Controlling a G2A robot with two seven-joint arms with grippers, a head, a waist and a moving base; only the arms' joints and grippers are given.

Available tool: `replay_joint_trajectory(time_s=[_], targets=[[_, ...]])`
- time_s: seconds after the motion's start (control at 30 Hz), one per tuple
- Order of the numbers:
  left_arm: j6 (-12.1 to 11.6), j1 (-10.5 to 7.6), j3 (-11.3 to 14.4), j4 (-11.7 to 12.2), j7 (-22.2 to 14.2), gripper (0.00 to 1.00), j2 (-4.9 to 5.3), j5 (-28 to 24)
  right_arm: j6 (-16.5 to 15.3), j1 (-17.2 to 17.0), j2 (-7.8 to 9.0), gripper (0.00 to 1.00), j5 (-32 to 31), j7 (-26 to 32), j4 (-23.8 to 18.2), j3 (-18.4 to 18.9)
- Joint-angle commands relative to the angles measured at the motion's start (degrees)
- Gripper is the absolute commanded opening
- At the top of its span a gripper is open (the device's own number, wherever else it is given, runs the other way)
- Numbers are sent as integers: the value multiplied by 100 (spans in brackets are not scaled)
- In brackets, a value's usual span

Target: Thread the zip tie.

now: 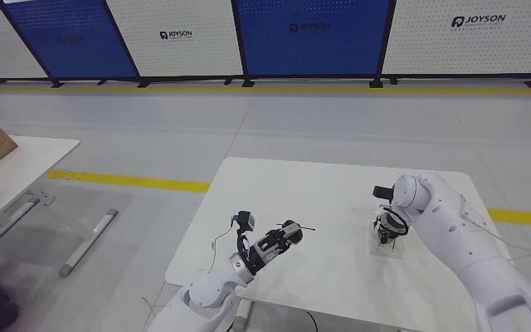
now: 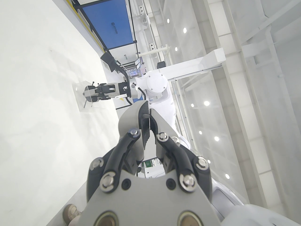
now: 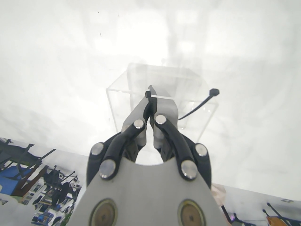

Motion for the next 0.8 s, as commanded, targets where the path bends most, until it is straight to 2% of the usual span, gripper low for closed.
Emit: replay_joint_trajectory(time_s=[0.0, 0.23, 0.4, 0.57, 0.77], targets=[[0, 0, 0, 0, 0, 0, 0, 0, -23, 8, -13, 0, -7, -32, 35, 12], [0, 0, 0, 0, 0, 0, 0, 0, -148, -62, 45, 0, -44, -21, -98, 137], [0, 0, 0, 0, 0, 0, 0, 0, -89, -261, 208, 0, -165, -87, -538, 341], [0, 0, 0, 0, 0, 0, 0, 0, 241, -696, 510, 0, -366, -307, -1396, 792], [0, 0, 0, 0, 0, 0, 0, 0, 250, -1450, 934, 0, -612, -383, -2613, 1688]])
